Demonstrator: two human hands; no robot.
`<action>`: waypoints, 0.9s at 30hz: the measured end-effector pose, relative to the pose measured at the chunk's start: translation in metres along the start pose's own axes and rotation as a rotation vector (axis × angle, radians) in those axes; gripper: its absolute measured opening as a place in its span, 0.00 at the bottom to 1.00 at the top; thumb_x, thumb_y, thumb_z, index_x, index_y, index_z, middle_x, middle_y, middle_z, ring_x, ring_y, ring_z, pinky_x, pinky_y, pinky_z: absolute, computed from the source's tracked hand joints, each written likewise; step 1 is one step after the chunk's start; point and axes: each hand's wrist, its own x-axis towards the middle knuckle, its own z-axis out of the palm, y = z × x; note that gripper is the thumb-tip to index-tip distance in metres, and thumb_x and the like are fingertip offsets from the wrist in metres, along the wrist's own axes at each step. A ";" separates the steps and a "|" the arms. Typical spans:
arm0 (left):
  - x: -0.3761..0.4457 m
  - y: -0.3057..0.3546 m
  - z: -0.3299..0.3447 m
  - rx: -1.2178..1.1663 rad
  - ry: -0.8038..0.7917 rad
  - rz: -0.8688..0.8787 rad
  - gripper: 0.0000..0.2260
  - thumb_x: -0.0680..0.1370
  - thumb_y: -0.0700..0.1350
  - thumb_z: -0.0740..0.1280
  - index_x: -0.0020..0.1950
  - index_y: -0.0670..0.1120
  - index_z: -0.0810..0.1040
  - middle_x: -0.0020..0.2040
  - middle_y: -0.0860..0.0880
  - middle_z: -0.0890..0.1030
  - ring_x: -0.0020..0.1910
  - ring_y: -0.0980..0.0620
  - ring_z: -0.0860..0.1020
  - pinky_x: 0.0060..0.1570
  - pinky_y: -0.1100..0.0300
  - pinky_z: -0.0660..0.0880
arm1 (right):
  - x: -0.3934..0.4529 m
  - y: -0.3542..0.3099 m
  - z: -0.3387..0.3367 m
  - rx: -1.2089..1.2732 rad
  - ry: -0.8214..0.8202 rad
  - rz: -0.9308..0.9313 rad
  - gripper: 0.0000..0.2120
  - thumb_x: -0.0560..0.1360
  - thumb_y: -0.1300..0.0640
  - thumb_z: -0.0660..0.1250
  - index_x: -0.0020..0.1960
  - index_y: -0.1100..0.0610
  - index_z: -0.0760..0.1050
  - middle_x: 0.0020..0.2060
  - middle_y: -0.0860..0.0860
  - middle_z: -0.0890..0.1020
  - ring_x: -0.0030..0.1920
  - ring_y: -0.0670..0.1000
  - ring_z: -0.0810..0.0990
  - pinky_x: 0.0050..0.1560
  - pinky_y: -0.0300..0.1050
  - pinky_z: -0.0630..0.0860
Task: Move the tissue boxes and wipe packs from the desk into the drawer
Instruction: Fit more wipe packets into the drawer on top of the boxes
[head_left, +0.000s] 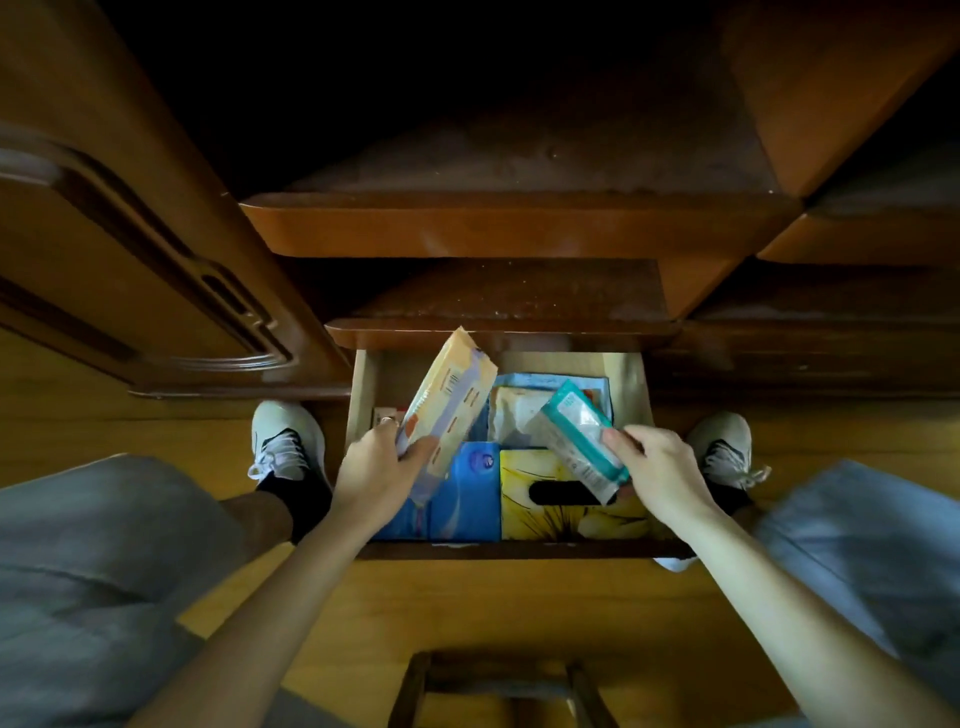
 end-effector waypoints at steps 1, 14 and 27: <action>0.001 0.001 0.004 -0.046 -0.006 -0.005 0.19 0.79 0.54 0.69 0.63 0.43 0.75 0.57 0.49 0.81 0.41 0.58 0.79 0.28 0.68 0.76 | 0.001 0.004 -0.002 -0.022 0.019 0.013 0.15 0.84 0.47 0.62 0.50 0.57 0.79 0.47 0.53 0.83 0.42 0.44 0.83 0.27 0.33 0.73; 0.105 0.070 0.072 0.399 -0.341 0.167 0.20 0.78 0.57 0.61 0.70 0.57 0.72 0.52 0.50 0.82 0.41 0.51 0.81 0.37 0.57 0.78 | -0.002 0.051 -0.029 0.071 0.180 0.232 0.19 0.84 0.43 0.60 0.49 0.57 0.78 0.43 0.55 0.84 0.37 0.59 0.84 0.35 0.61 0.82; 0.156 0.092 0.172 0.805 -0.427 0.423 0.17 0.82 0.50 0.60 0.71 0.53 0.74 0.66 0.44 0.74 0.64 0.41 0.72 0.64 0.46 0.69 | 0.002 0.053 -0.032 0.117 0.139 0.320 0.17 0.84 0.41 0.59 0.51 0.53 0.78 0.42 0.54 0.86 0.38 0.62 0.85 0.38 0.63 0.84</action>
